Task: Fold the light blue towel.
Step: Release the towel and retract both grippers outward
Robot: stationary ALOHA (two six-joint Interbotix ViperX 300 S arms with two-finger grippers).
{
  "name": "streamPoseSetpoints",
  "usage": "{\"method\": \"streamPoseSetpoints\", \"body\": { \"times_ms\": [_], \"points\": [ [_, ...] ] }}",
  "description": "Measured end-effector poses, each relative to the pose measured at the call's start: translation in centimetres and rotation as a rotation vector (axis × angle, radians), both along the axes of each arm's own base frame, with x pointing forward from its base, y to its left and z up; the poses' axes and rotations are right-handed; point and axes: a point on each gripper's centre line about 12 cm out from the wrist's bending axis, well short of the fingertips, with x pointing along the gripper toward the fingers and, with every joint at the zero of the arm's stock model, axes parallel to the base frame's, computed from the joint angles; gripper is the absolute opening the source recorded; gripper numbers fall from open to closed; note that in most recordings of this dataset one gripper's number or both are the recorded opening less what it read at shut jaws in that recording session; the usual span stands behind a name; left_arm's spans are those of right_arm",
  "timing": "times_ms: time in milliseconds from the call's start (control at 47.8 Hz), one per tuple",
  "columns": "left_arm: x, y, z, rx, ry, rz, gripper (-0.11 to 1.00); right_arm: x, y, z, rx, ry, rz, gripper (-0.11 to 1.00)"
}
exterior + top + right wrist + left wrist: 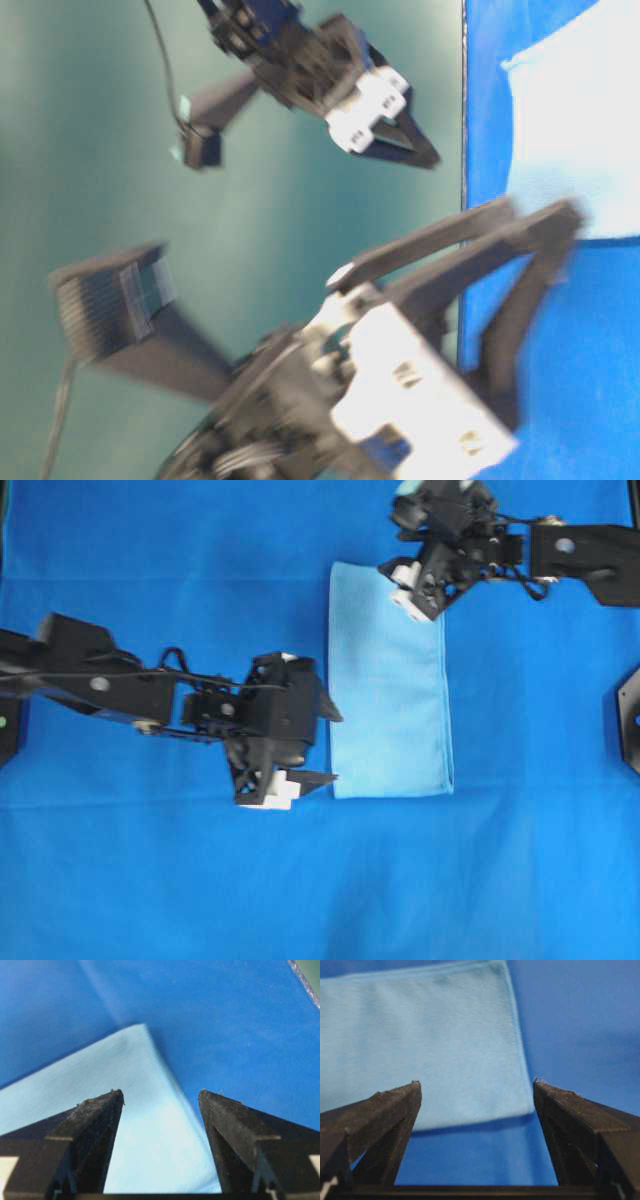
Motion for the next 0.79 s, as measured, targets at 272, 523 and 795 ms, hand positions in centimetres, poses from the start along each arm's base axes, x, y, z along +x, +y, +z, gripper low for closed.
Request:
{"method": "streamPoseSetpoints", "body": {
  "times_ms": [272, 523, 795],
  "points": [
    [-4.5, 3.2, 2.9, -0.005, -0.164, 0.081, 0.86, -4.5, 5.7, 3.7, -0.026, -0.148, 0.125, 0.64],
    [-9.3, 4.6, 4.1, -0.008, -0.321, 0.129, 0.86, -8.6, 8.9, 6.4, -0.034, -0.319, 0.199, 0.64],
    [-14.3, 4.5, 4.9, -0.014, -0.41, 0.137, 0.85, -12.3, 10.3, 6.0, -0.05, -0.402, 0.231, 0.64]
  ]
}}
